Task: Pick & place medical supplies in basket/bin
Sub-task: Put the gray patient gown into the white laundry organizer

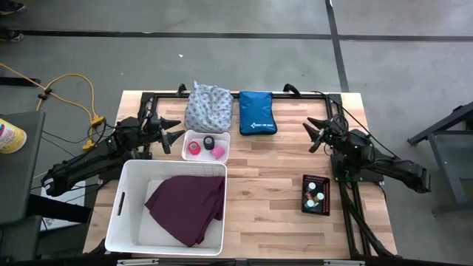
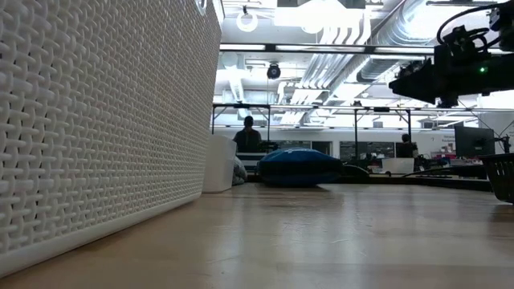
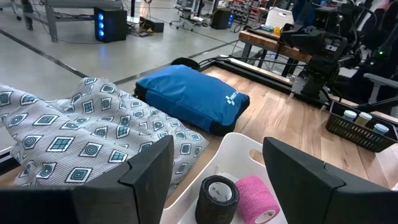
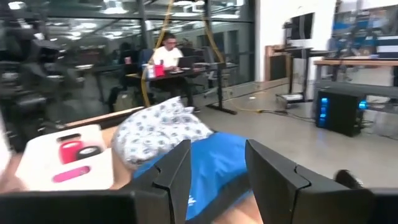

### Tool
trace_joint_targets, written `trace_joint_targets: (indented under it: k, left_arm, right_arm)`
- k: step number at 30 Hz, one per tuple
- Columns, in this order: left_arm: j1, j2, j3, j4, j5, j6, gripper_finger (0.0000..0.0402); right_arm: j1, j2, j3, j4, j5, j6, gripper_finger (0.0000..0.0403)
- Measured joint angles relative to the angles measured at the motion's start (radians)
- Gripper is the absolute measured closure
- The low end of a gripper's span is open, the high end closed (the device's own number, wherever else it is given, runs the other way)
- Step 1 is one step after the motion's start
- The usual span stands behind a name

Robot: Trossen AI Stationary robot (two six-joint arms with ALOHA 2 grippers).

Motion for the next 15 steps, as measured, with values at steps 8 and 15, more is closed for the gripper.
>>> trace_joint_targets:
  k: [8,15]
  left_arm:
    - [0.000,0.000,0.000,0.000,0.000,0.000,0.0161]
    - [0.000,0.000,0.000,0.000,0.000,0.000,0.0161]
  right_arm:
    - [0.000,0.000,0.000,-0.040,-0.226,-0.029,0.0265]
    - [-0.001,0.000,0.000,-0.057,-0.300,-0.027,0.0265]
